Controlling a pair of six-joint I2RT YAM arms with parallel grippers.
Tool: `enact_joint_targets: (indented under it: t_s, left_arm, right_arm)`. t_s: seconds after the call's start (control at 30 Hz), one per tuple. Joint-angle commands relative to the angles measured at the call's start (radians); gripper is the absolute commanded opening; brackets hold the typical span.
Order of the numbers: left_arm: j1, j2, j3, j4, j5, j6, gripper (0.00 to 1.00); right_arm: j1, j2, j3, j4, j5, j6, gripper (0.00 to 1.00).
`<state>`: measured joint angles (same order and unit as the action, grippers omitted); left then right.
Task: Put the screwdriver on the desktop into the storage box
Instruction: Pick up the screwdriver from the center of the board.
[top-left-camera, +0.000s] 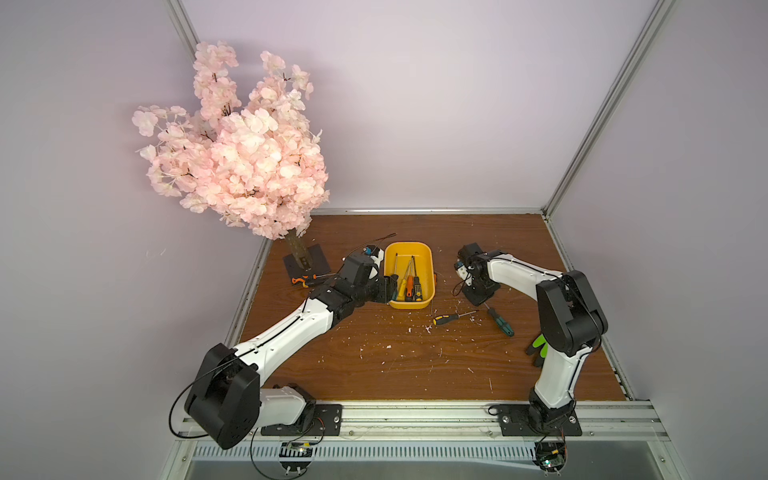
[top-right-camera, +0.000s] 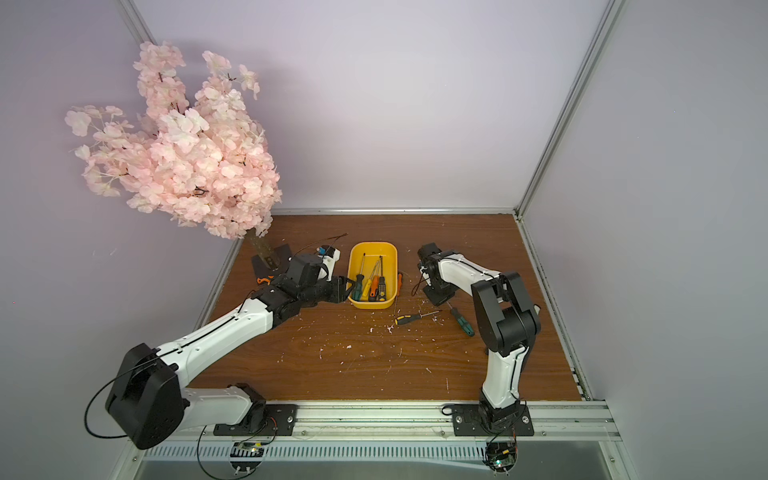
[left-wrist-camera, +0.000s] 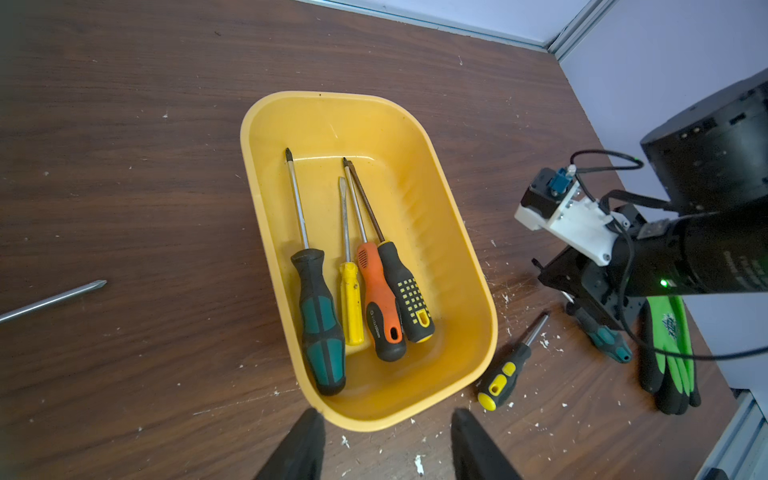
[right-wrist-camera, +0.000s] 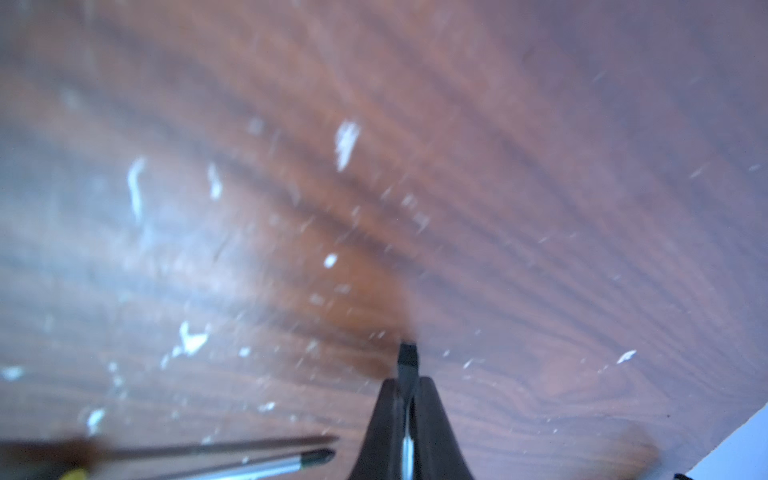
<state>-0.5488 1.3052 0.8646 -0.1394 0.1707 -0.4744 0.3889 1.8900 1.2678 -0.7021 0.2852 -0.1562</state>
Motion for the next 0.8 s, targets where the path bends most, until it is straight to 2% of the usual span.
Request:
enact_joint_targets:
  t_s: [0.0,0.1,0.27,0.43,0.77]
  left_arm:
    - [0.011,-0.022,-0.008,-0.028,-0.013,-0.012,0.53]
    - [0.010,-0.026,-0.010,-0.025,-0.010,-0.020,0.53]
    - [0.010,-0.014,-0.002,-0.017,-0.005,-0.021,0.53]
    - [0.009,0.011,0.014,-0.003,0.013,-0.020,0.53]
    - [0.010,0.078,0.078,-0.008,0.041,0.013,0.53]
  right_arm:
    - [-0.012,0.000,0.028,-0.002,0.021,0.047,0.19]
    - [-0.013,-0.030,0.017,-0.017,0.017,0.061,0.31]
    - [-0.016,-0.123,-0.007,-0.040,-0.018,0.072,0.40]
    - [-0.023,-0.169,-0.069,-0.091,0.020,0.086,0.43]
    - [-0.108,-0.207,-0.197,-0.086,0.008,0.102,0.47]
